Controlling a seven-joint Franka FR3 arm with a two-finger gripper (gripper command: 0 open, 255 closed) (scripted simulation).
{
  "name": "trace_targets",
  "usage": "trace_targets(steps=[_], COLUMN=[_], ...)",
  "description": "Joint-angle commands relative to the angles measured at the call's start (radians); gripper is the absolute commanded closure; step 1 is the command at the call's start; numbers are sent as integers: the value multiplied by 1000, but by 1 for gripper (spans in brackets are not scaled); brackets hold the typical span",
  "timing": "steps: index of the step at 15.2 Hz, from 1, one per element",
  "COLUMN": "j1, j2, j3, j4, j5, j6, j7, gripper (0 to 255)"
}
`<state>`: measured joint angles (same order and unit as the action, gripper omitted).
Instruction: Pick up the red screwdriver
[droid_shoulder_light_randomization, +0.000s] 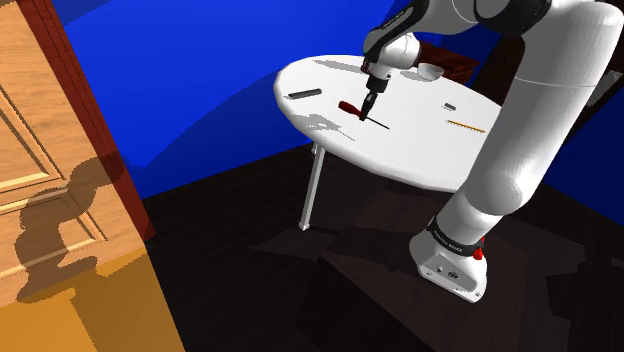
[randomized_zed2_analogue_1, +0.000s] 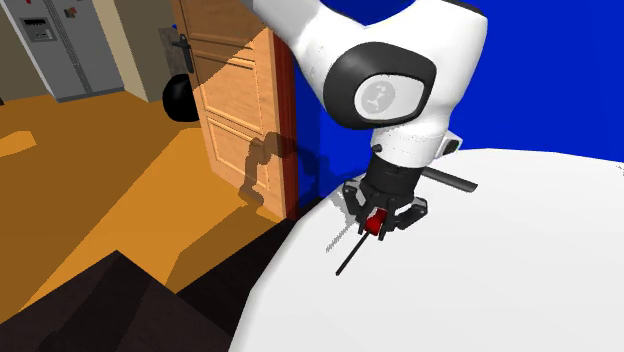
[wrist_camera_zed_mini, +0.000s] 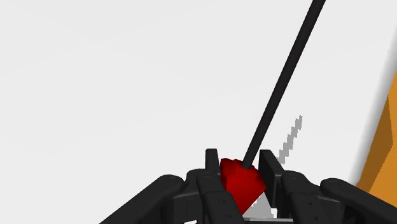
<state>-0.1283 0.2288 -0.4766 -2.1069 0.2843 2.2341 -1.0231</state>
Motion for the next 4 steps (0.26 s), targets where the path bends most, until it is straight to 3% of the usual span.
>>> trace_targets(steps=[1, 4], j1=[4, 6], j2=[-23, -33], j3=[-5, -7], j4=[2, 7], j5=[-17, -25], j6=[-21, -34], j7=[13, 20], gripper=[255, 255])
